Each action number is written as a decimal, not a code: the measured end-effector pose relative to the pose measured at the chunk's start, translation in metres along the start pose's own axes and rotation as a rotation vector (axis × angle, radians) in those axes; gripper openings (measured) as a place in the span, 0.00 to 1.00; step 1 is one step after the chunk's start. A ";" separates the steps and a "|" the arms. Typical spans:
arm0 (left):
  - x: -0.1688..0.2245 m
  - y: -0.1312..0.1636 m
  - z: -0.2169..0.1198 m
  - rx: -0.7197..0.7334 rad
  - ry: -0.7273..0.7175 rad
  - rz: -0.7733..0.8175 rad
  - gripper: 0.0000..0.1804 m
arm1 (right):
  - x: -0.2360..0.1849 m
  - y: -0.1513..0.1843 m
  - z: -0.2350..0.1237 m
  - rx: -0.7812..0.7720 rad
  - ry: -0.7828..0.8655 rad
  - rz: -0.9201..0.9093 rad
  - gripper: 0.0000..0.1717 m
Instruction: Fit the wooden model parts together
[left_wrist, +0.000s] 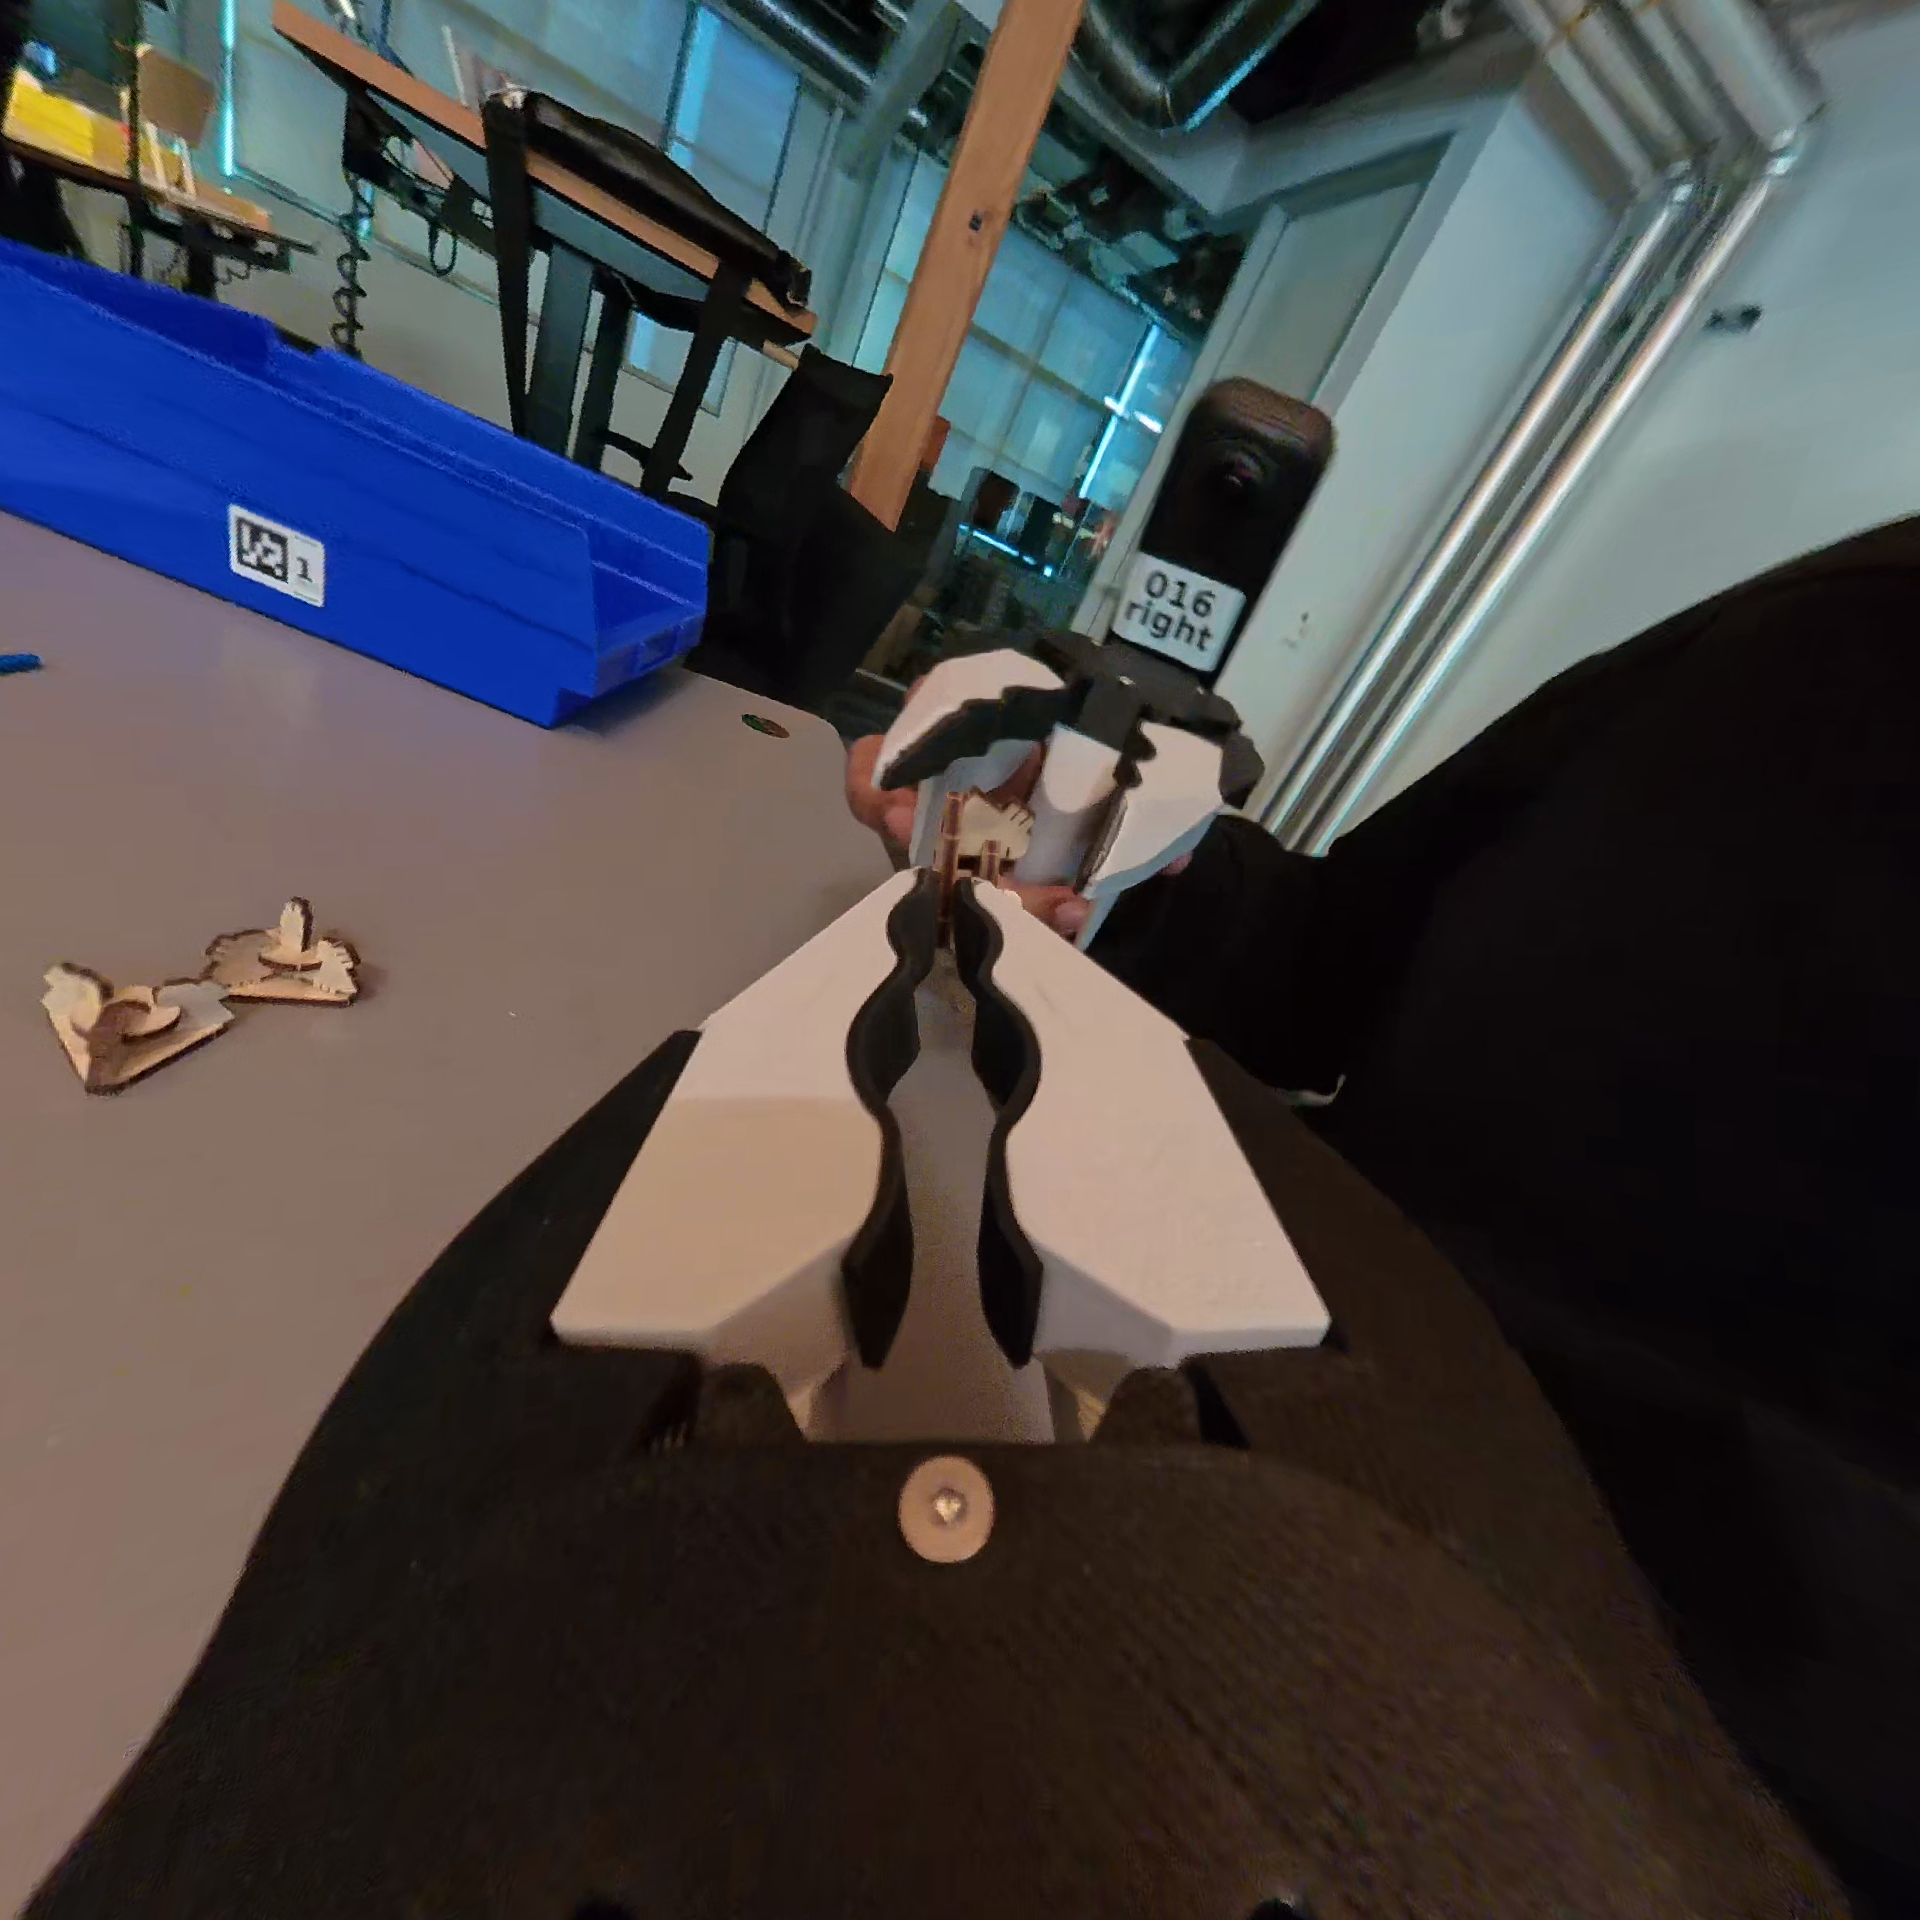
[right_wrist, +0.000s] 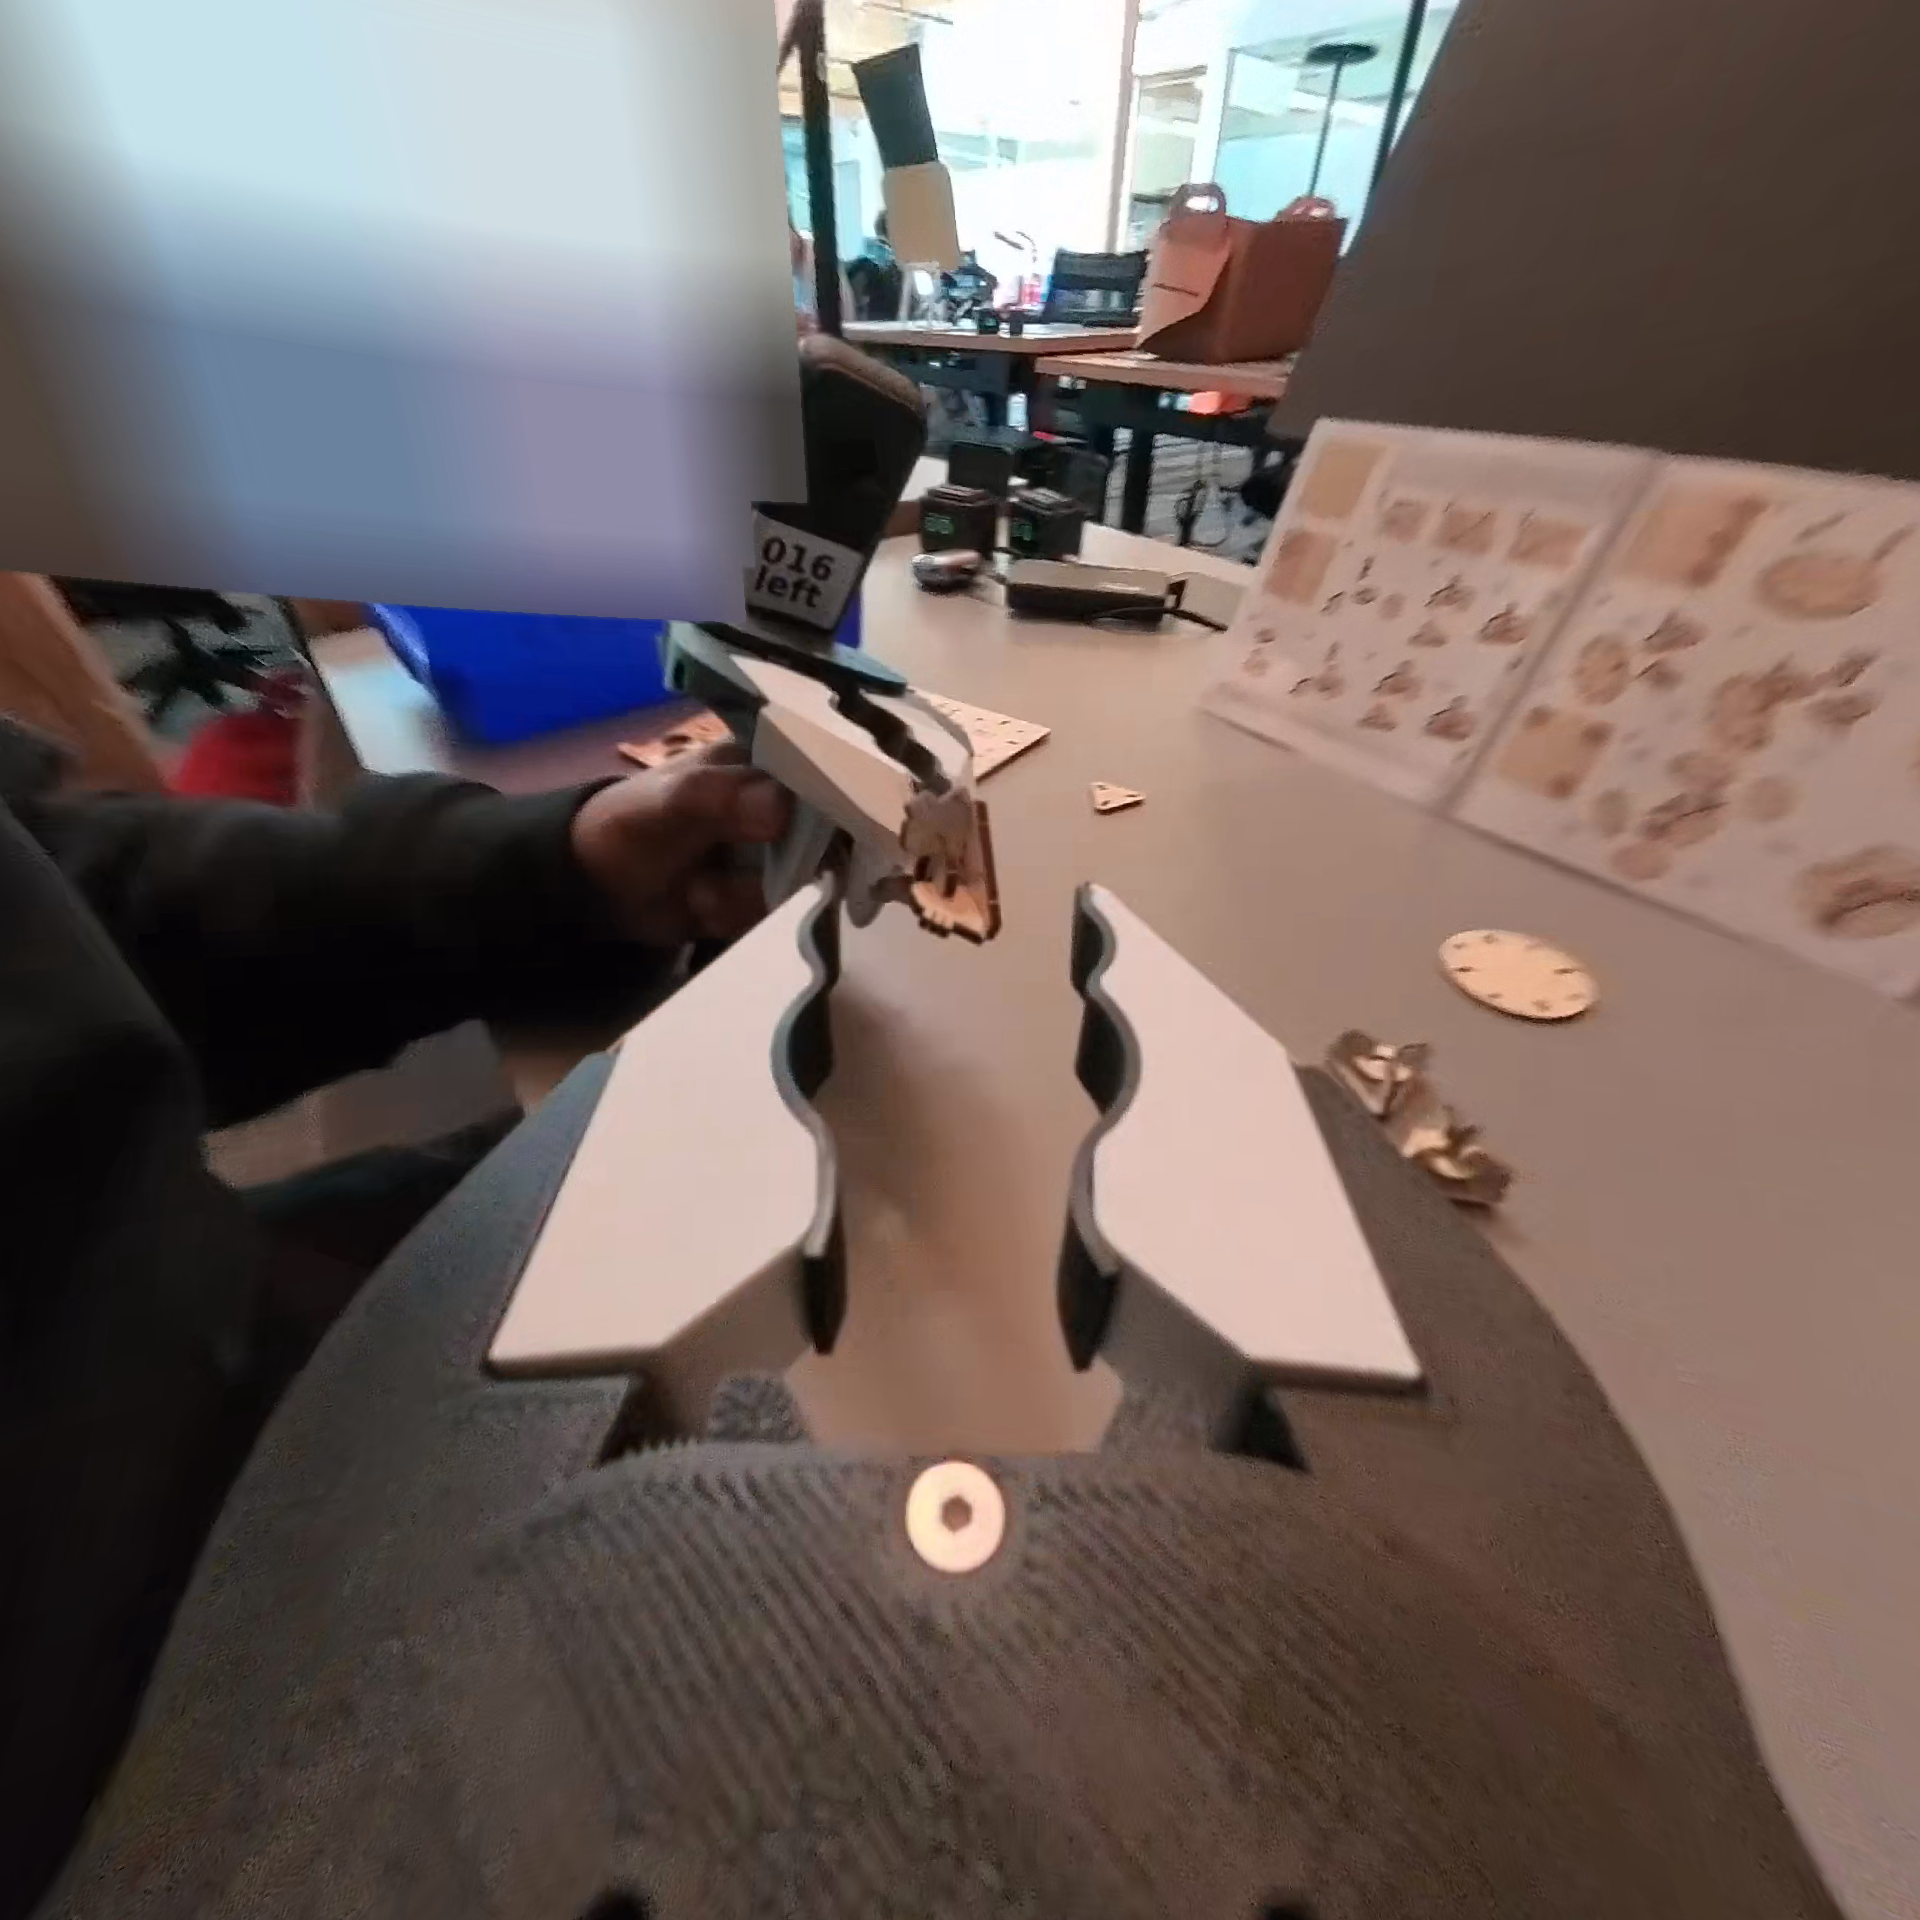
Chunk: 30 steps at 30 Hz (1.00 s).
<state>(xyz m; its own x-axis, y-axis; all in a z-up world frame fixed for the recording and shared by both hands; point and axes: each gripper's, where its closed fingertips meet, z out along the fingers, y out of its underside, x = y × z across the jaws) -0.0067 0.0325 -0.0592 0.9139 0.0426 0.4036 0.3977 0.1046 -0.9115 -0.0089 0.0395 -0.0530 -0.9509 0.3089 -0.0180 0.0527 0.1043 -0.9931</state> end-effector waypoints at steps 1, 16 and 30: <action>0.003 0.001 0.002 -0.010 0.004 0.026 0.01 | -0.001 0.000 0.000 0.010 -0.021 0.034 0.25; 0.027 0.010 0.012 -0.053 0.097 0.137 0.01 | -0.025 0.004 -0.011 0.044 -0.266 0.113 0.09; 0.042 0.001 0.006 0.001 0.202 0.116 0.15 | -0.031 -0.008 -0.015 0.094 -0.301 0.095 0.08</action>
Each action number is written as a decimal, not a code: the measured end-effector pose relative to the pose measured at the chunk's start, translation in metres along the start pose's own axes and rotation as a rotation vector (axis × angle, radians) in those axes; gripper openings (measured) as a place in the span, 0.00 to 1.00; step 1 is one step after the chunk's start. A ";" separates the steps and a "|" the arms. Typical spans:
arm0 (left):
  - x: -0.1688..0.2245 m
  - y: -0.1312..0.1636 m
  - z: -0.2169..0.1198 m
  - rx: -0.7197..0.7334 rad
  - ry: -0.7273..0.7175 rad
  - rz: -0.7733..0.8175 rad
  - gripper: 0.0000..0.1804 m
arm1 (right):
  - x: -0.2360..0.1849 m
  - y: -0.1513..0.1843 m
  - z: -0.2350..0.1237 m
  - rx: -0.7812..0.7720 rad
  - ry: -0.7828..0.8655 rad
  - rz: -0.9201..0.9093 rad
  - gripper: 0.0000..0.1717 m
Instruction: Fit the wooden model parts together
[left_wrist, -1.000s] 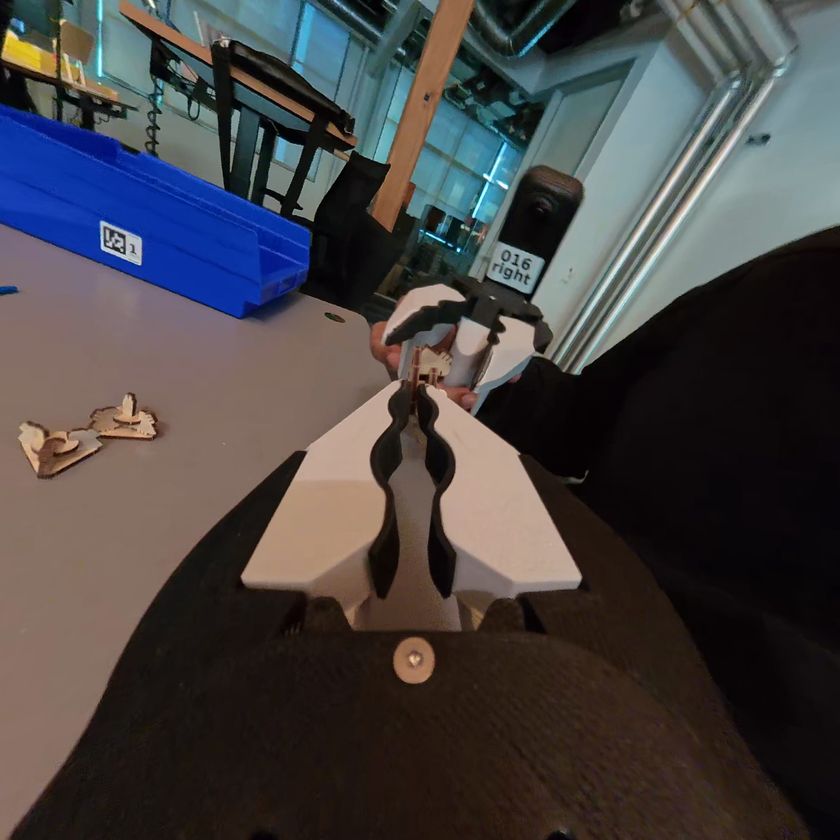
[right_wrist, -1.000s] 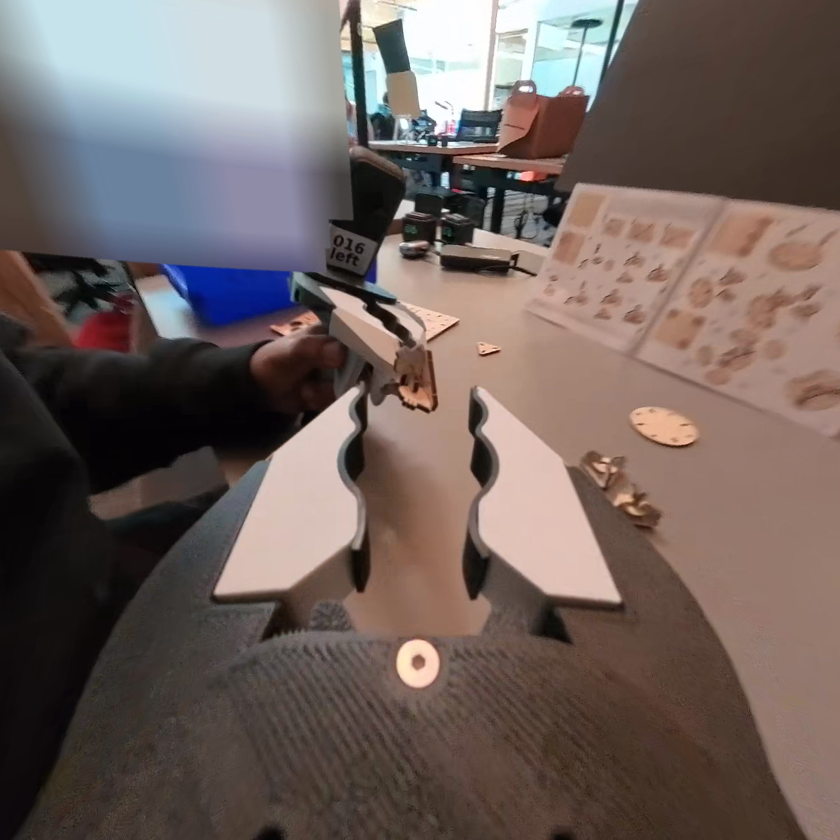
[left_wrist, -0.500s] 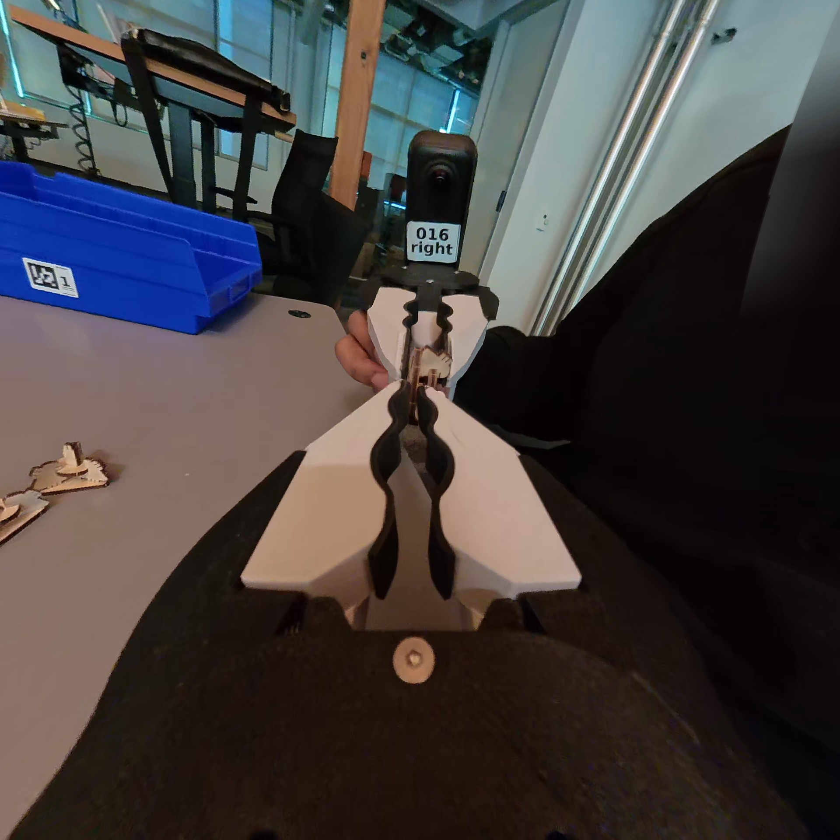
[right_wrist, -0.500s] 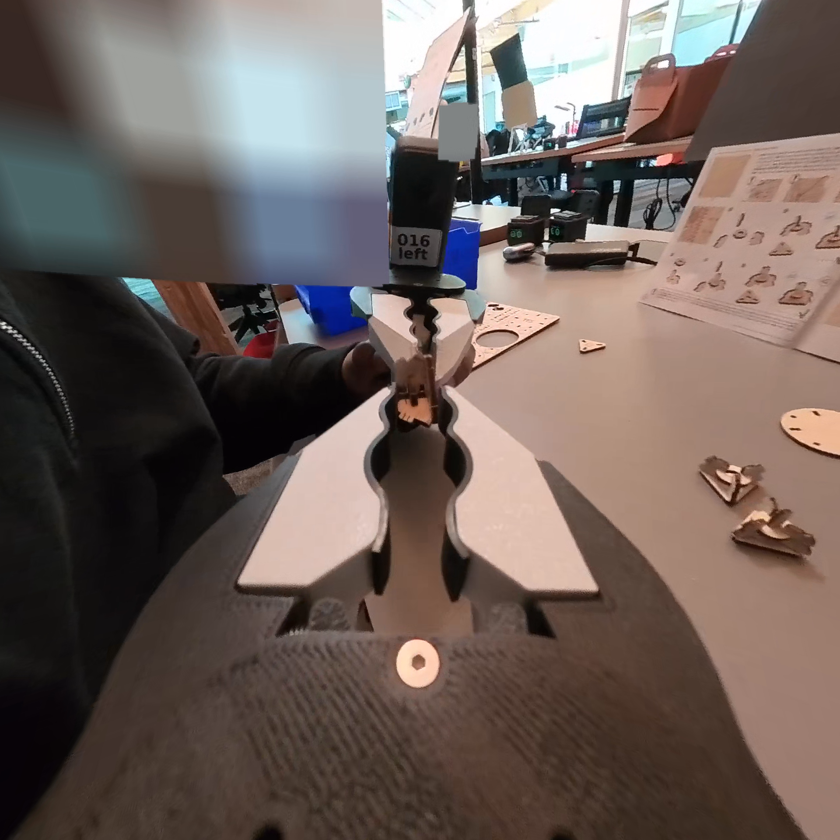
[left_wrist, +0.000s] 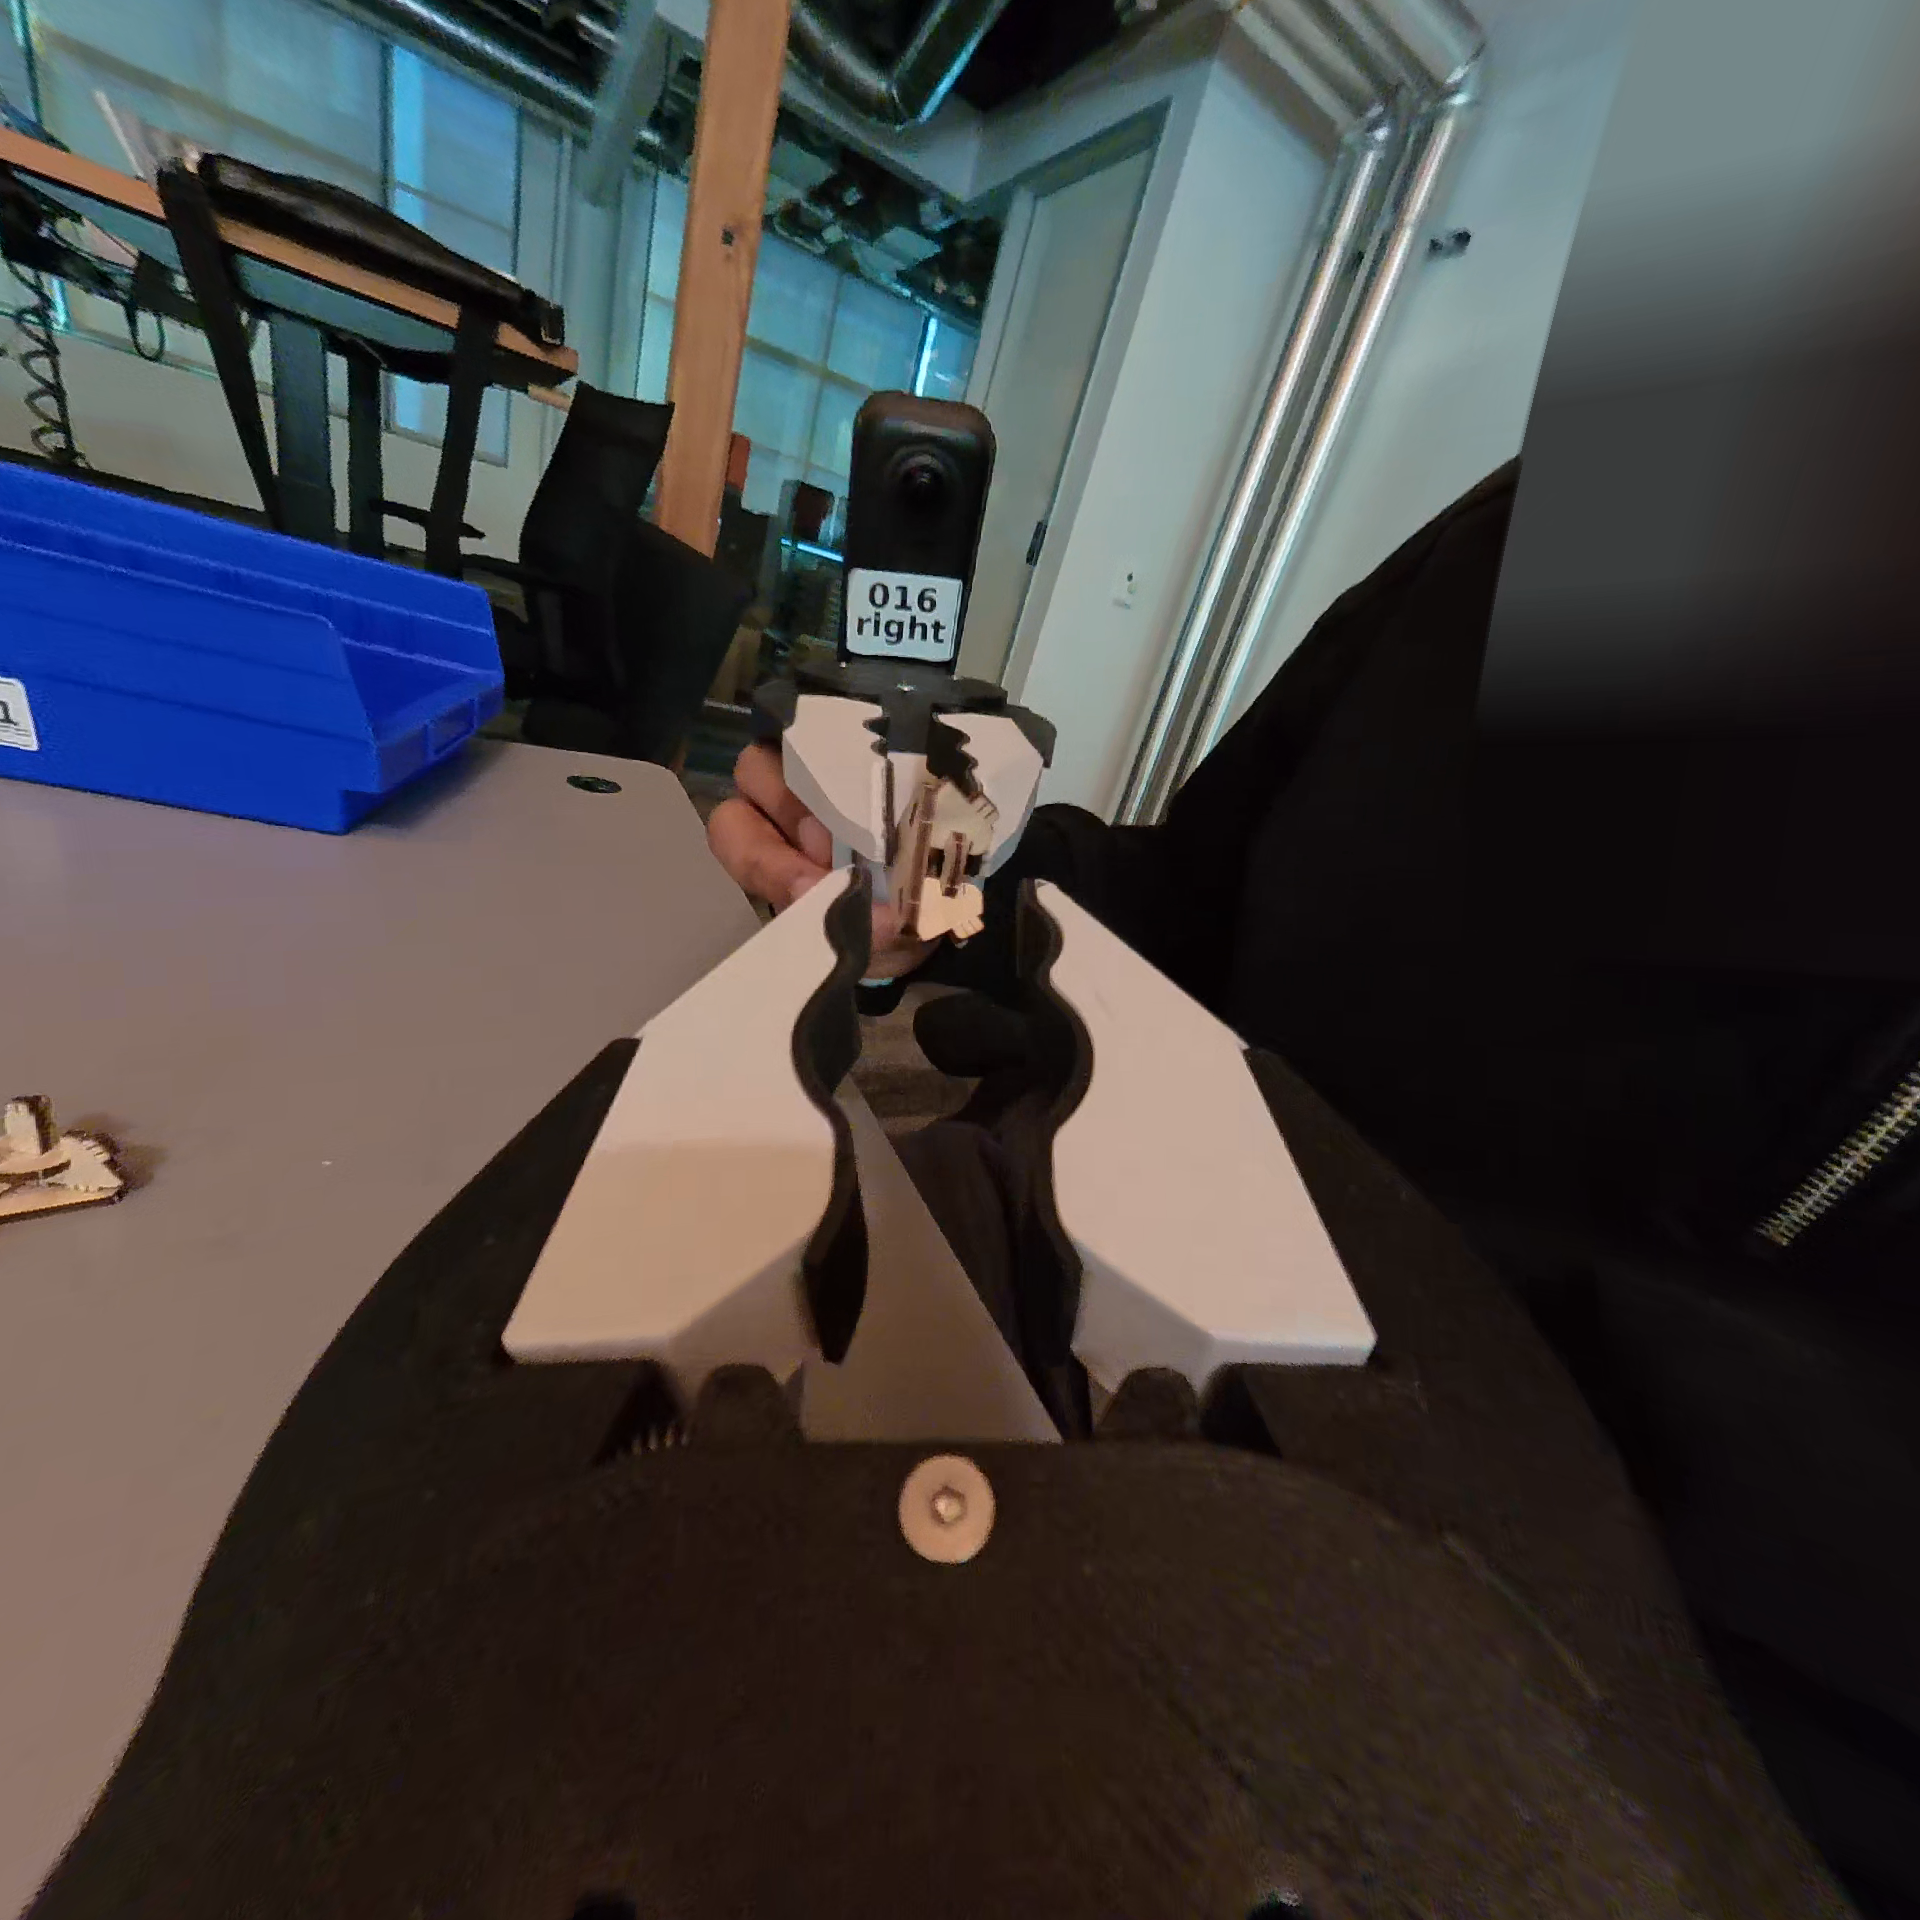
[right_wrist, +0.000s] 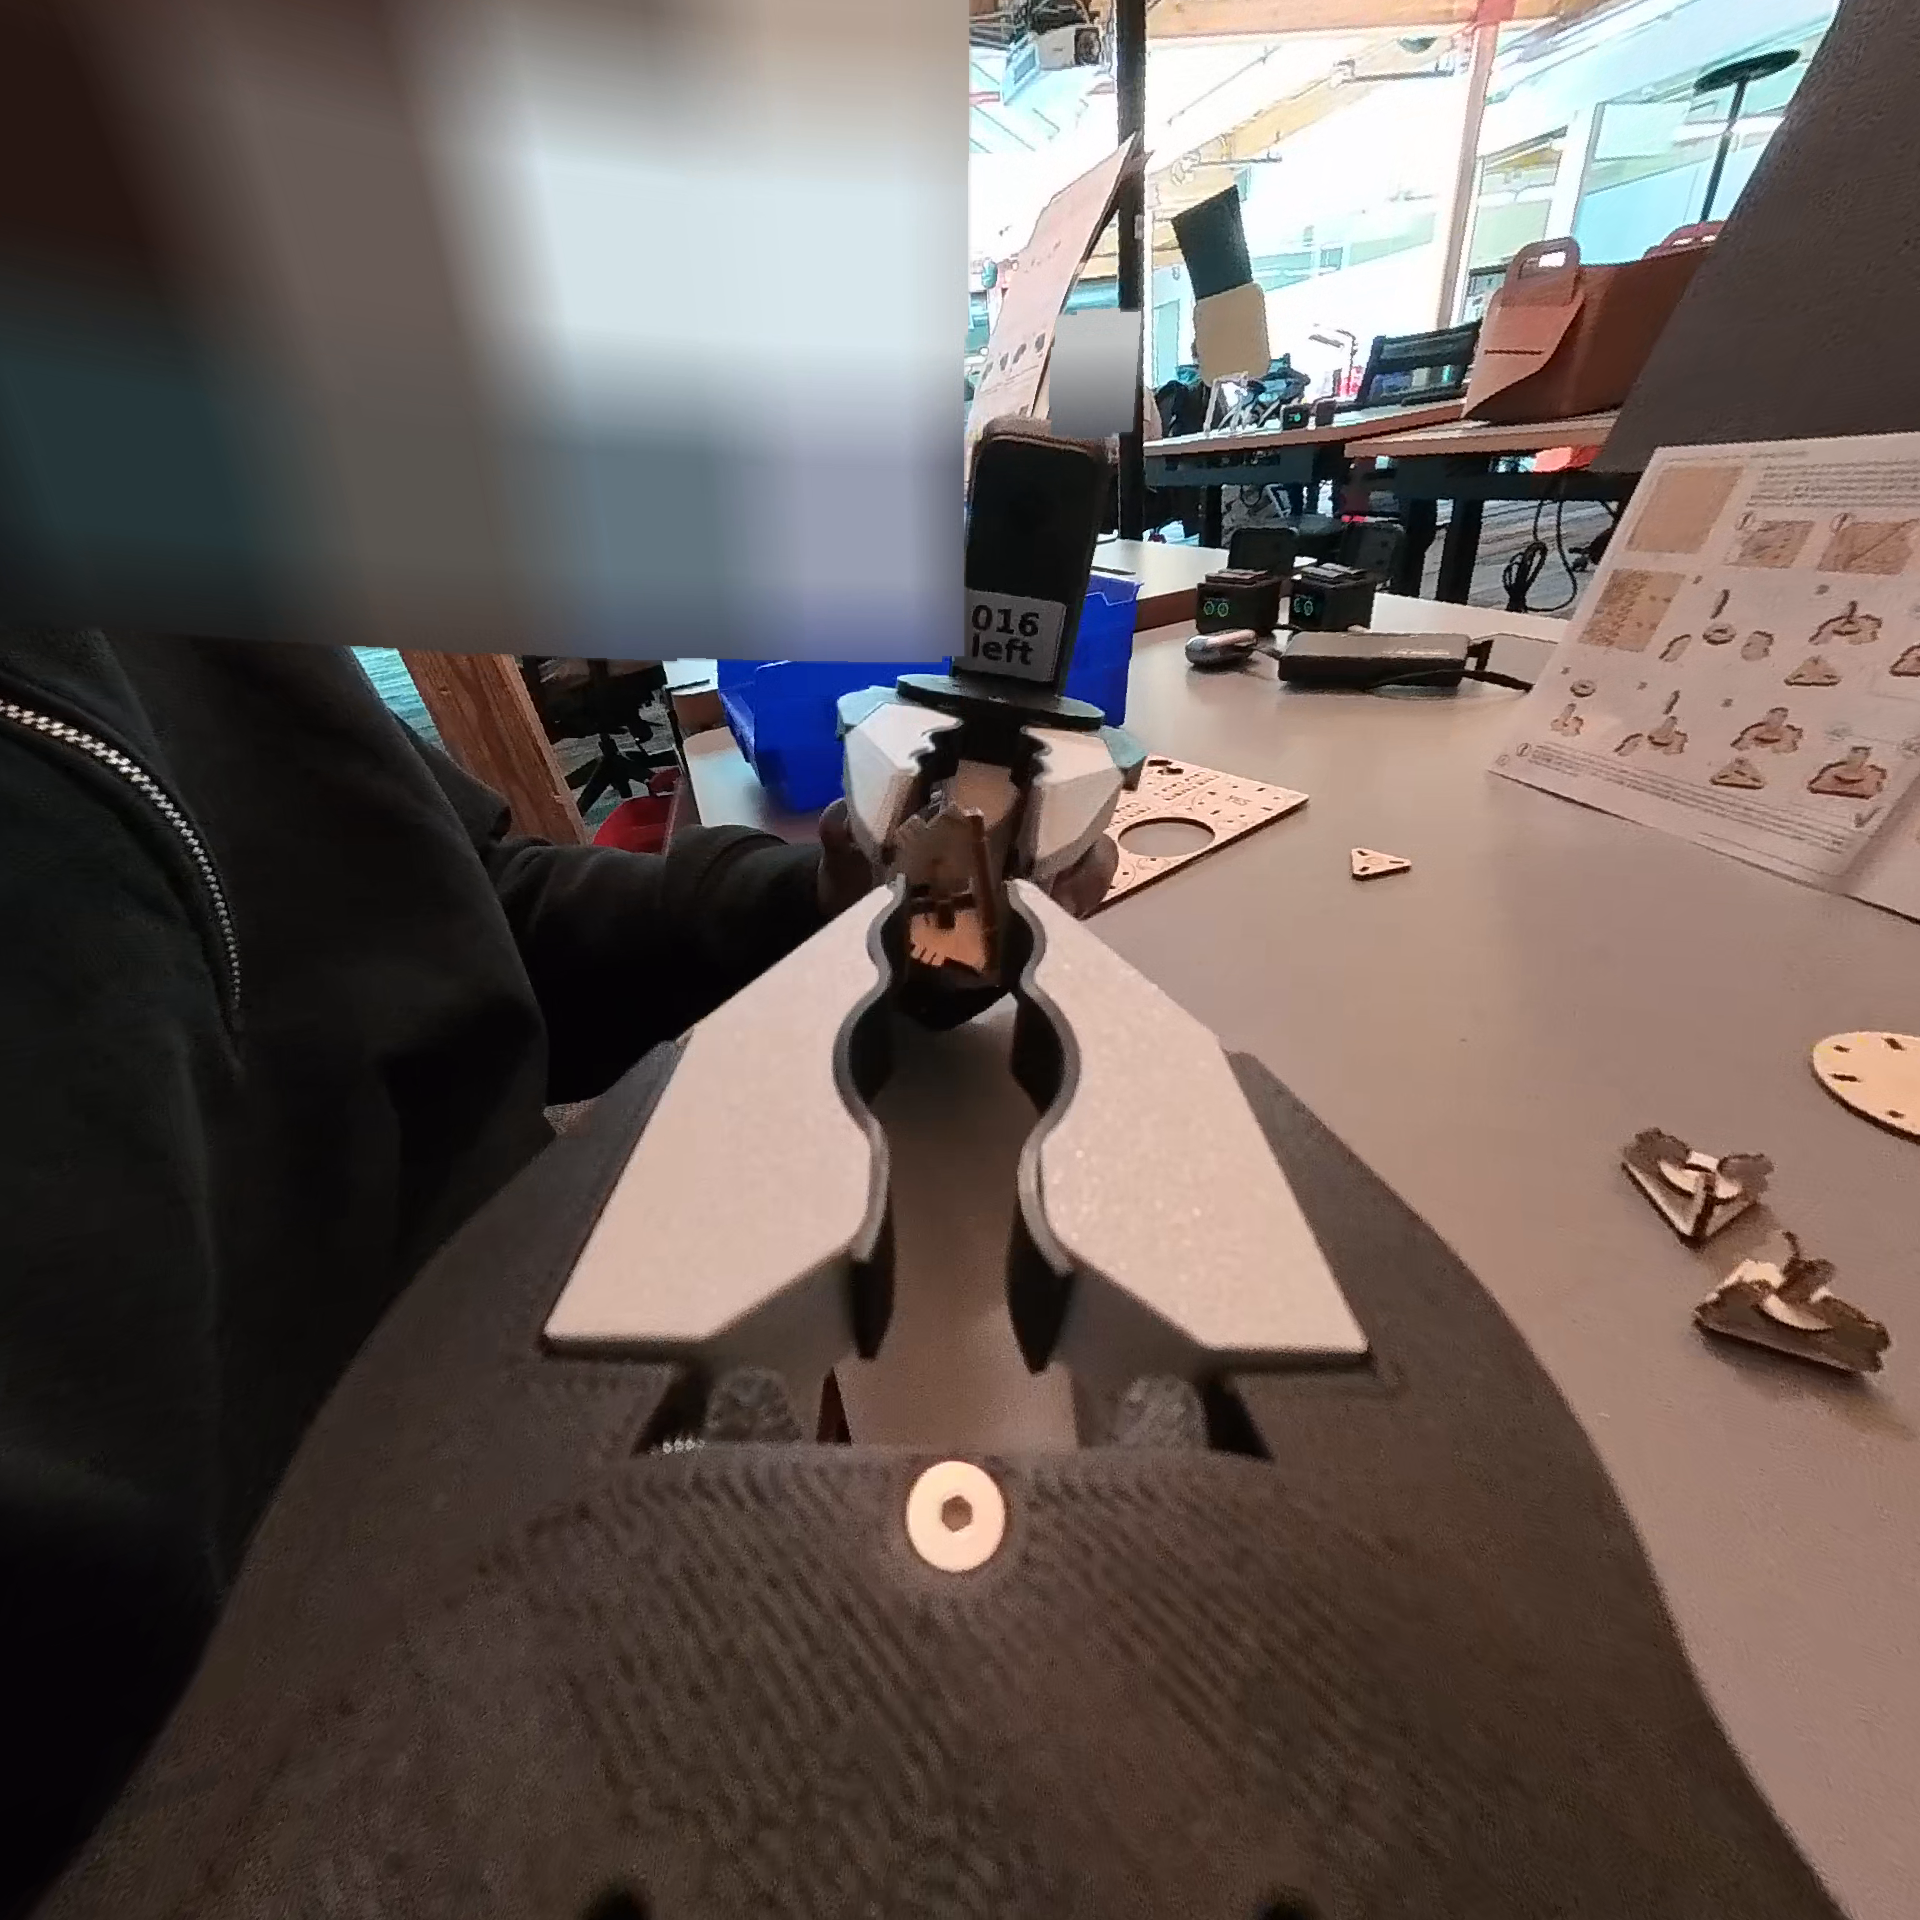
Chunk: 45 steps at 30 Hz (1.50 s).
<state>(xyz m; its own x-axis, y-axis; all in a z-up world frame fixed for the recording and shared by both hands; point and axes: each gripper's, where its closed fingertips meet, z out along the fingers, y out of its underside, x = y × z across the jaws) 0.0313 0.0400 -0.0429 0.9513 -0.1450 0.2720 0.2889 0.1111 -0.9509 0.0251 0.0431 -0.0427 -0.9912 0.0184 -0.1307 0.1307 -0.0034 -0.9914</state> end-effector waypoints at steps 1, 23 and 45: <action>0.000 0.003 0.002 -0.019 -0.006 0.013 0.15 | 0.000 0.001 0.001 -0.010 0.005 -0.007 0.08; -0.081 0.006 -0.043 0.020 -0.514 -0.099 0.18 | 0.103 0.102 -0.001 -0.497 0.406 0.436 0.09; -0.094 0.000 -0.054 0.142 -0.520 -0.264 0.15 | 0.158 0.094 -0.013 -0.403 0.486 0.675 0.11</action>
